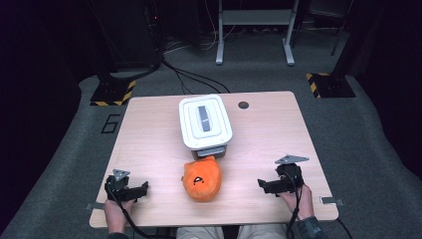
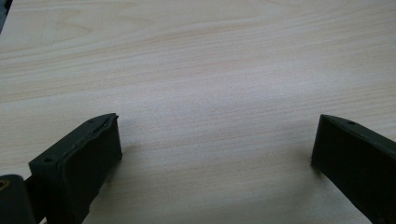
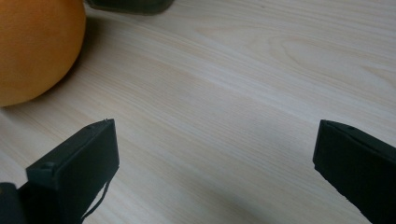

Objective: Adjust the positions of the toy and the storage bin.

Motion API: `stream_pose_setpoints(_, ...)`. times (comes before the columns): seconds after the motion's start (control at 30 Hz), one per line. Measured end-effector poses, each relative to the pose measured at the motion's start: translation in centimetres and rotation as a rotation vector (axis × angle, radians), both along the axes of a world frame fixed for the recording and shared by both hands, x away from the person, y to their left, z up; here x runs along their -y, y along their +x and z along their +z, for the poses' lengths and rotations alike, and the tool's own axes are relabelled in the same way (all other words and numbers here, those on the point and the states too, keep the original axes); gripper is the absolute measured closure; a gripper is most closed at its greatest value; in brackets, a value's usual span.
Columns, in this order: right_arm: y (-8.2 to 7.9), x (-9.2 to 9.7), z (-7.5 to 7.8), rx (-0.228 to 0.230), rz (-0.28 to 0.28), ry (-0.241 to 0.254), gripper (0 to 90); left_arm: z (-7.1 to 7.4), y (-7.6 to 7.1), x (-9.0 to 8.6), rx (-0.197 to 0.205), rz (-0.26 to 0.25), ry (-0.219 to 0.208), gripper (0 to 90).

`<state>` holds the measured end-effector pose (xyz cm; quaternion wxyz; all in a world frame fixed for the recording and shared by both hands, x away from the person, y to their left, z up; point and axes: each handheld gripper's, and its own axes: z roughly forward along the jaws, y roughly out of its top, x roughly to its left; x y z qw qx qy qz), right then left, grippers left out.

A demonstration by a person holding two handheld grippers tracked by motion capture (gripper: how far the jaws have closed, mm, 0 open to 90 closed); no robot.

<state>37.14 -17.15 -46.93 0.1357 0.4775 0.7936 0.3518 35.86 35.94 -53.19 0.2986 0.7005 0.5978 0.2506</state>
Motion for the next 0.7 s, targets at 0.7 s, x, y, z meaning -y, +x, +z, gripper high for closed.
stream_pose_setpoints(0.7, -0.4, -6.0, 1.5, -0.001, 0.169, -0.018, 0.0, 0.0, 0.0, 0.0, 0.010, 0.007, 0.001, 2.5)
